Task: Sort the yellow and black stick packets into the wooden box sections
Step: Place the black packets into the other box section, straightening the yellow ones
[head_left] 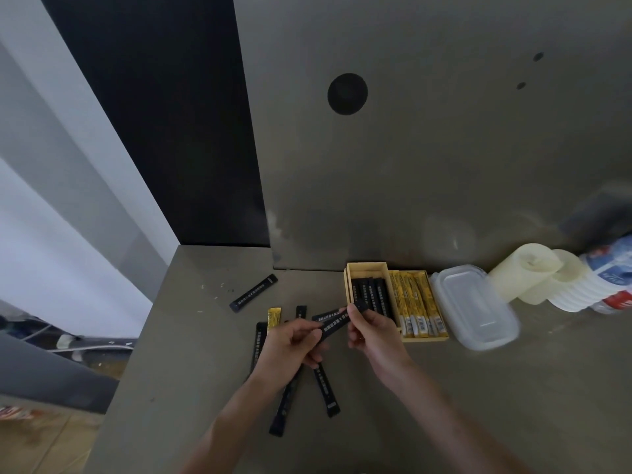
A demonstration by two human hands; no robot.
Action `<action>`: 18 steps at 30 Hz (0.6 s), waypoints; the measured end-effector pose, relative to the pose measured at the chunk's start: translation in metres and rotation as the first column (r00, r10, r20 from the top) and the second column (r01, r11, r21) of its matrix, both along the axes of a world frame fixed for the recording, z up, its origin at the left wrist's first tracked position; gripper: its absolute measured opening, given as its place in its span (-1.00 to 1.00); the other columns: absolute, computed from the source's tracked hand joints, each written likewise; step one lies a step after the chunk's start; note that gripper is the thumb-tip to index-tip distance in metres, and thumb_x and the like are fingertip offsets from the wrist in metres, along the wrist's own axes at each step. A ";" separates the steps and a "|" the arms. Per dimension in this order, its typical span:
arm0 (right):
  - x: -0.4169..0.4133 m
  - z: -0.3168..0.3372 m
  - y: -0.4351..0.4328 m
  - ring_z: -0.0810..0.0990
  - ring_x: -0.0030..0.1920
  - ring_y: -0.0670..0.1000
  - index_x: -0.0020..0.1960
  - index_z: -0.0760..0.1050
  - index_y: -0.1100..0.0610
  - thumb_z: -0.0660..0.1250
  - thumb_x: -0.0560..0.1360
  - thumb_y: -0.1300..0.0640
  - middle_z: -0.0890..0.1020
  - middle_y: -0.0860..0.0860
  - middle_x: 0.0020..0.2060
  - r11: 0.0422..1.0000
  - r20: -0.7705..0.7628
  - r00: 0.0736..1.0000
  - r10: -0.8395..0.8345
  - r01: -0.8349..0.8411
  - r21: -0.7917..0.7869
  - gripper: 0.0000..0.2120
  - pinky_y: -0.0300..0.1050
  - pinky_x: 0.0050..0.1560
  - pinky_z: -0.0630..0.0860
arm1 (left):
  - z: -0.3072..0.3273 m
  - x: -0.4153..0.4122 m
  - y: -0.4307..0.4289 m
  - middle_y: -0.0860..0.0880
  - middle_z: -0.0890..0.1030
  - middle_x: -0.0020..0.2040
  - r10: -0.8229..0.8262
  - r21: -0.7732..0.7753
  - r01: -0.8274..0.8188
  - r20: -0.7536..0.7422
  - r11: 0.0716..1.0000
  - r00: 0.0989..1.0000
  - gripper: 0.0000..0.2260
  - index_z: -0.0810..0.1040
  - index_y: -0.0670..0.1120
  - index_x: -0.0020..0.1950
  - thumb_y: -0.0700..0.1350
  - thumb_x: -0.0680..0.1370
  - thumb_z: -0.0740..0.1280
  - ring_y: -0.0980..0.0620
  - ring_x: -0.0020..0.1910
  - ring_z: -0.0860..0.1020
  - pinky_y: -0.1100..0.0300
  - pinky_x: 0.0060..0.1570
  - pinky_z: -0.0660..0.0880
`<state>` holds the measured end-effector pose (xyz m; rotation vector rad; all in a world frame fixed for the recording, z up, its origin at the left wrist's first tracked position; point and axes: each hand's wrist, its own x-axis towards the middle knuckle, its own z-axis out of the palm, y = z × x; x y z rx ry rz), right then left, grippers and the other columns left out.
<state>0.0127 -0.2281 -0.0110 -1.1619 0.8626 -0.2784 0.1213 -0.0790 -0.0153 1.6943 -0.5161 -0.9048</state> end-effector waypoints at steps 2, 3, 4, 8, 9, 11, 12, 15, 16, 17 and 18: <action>-0.002 0.001 -0.001 0.54 -0.30 -0.03 -0.05 0.63 0.24 0.39 0.57 0.06 0.56 0.03 -0.33 0.999 0.019 1.000 0.018 -0.019 0.029 -0.78 -0.12 -0.21 0.54 | 0.000 -0.002 -0.001 -0.13 0.73 -0.17 0.044 -0.004 -0.044 -0.030 0.999 0.999 -0.86 0.62 -0.17 0.12 -0.26 0.60 0.33 0.03 -0.32 0.67 0.18 -0.28 0.65; -0.003 0.001 -0.001 0.55 -0.29 -0.03 -0.08 0.62 0.23 0.40 0.56 0.07 0.57 0.05 -0.32 0.999 0.023 0.998 0.051 -0.051 0.018 -0.79 -0.12 -0.21 0.55 | -0.001 -0.004 -0.002 -0.13 0.74 -0.18 0.064 -0.002 -0.064 -0.036 0.998 0.997 -0.88 0.63 -0.19 0.10 -0.26 0.59 0.34 0.03 -0.33 0.66 0.17 -0.29 0.65; -0.005 0.002 -0.001 0.56 -0.27 -0.02 -0.09 0.61 0.22 0.40 0.55 0.07 0.58 0.07 -0.30 0.996 0.021 0.996 0.090 -0.090 -0.002 -0.80 -0.12 -0.20 0.56 | 0.000 -0.005 -0.002 -0.12 0.74 -0.20 0.083 -0.002 -0.083 -0.043 0.997 0.996 -0.90 0.63 -0.19 0.07 -0.25 0.59 0.35 0.02 -0.34 0.66 0.16 -0.30 0.65; -0.007 0.001 -0.001 0.59 -0.26 -0.02 -0.11 0.60 0.21 0.37 0.57 0.08 0.61 0.05 -0.28 0.988 0.037 0.992 0.124 -0.127 0.090 -0.80 -0.11 -0.16 0.56 | 0.006 -0.009 -0.003 -0.14 0.73 -0.23 0.120 0.002 -0.120 -0.092 0.993 0.989 -0.85 0.63 -0.23 -0.01 -0.14 0.57 0.40 0.01 -0.37 0.64 0.19 -0.35 0.63; -0.007 0.001 -0.001 0.59 -0.26 -0.02 -0.11 0.59 0.20 0.36 0.58 0.08 0.60 0.04 -0.29 0.983 0.050 0.993 0.102 -0.109 0.149 -0.80 -0.12 -0.17 0.56 | 0.007 -0.010 -0.004 -0.15 0.73 -0.23 0.112 0.011 -0.111 -0.096 0.994 0.989 -0.81 0.62 -0.25 -0.02 -0.11 0.56 0.41 0.00 -0.37 0.64 0.20 -0.36 0.63; -0.006 0.001 0.000 0.58 -0.27 -0.02 -0.10 0.58 0.20 0.35 0.59 0.09 0.59 0.04 -0.30 0.967 0.067 0.996 0.060 -0.075 0.245 -0.81 -0.14 -0.19 0.56 | 0.007 -0.012 -0.005 -0.17 0.72 -0.23 0.080 0.036 -0.077 -0.076 0.996 0.994 -0.77 0.61 -0.25 -0.04 -0.07 0.56 0.41 -0.01 -0.38 0.64 0.19 -0.38 0.62; -0.006 0.001 0.000 0.58 -0.27 -0.02 -0.09 0.58 0.20 0.36 0.59 0.09 0.60 0.04 -0.30 0.963 0.066 0.996 0.056 -0.071 0.259 -0.81 -0.14 -0.20 0.56 | 0.006 -0.013 -0.005 -0.17 0.72 -0.23 0.066 0.048 -0.064 -0.056 0.997 0.996 -0.77 0.61 -0.24 -0.05 -0.06 0.56 0.40 -0.01 -0.38 0.65 0.18 -0.38 0.62; -0.008 -0.001 0.002 0.59 -0.24 -0.01 -0.07 0.59 0.21 0.38 0.57 0.08 0.60 0.05 -0.27 0.970 0.057 0.993 0.105 -0.115 0.212 -0.82 -0.14 -0.19 0.57 | 0.006 -0.015 -0.006 -0.15 0.72 -0.25 0.060 0.061 -0.060 -0.007 0.996 0.998 -0.79 0.60 -0.22 -0.06 -0.07 0.58 0.38 0.00 -0.39 0.65 0.16 -0.36 0.63; -0.008 -0.001 0.002 0.59 -0.23 -0.01 -0.08 0.60 0.20 0.39 0.56 0.07 0.60 0.05 -0.26 0.972 0.060 0.991 0.118 -0.128 0.199 -0.82 -0.14 -0.18 0.57 | 0.005 -0.015 -0.006 -0.15 0.71 -0.25 0.062 0.059 -0.062 0.000 0.996 0.998 -0.80 0.60 -0.22 -0.07 -0.07 0.58 0.38 -0.01 -0.39 0.65 0.16 -0.36 0.63; -0.009 -0.001 0.001 0.59 -0.22 -0.01 -0.08 0.61 0.20 0.40 0.55 0.06 0.60 0.05 -0.25 0.973 0.065 0.990 0.125 -0.135 0.188 -0.82 -0.14 -0.17 0.57 | 0.005 -0.016 -0.007 -0.14 0.71 -0.26 0.061 0.056 -0.062 0.007 0.997 0.998 -0.81 0.59 -0.22 -0.07 -0.08 0.58 0.37 -0.01 -0.39 0.65 0.16 -0.36 0.63; -0.010 -0.001 0.001 0.59 -0.21 0.00 -0.07 0.61 0.20 0.40 0.55 0.05 0.60 0.06 -0.24 0.974 0.067 0.989 0.135 -0.144 0.173 -0.81 -0.13 -0.15 0.58 | 0.004 -0.017 -0.007 -0.13 0.71 -0.28 0.061 0.052 -0.062 0.015 0.997 0.998 -0.81 0.59 -0.21 -0.07 -0.08 0.59 0.37 -0.01 -0.40 0.65 0.14 -0.37 0.63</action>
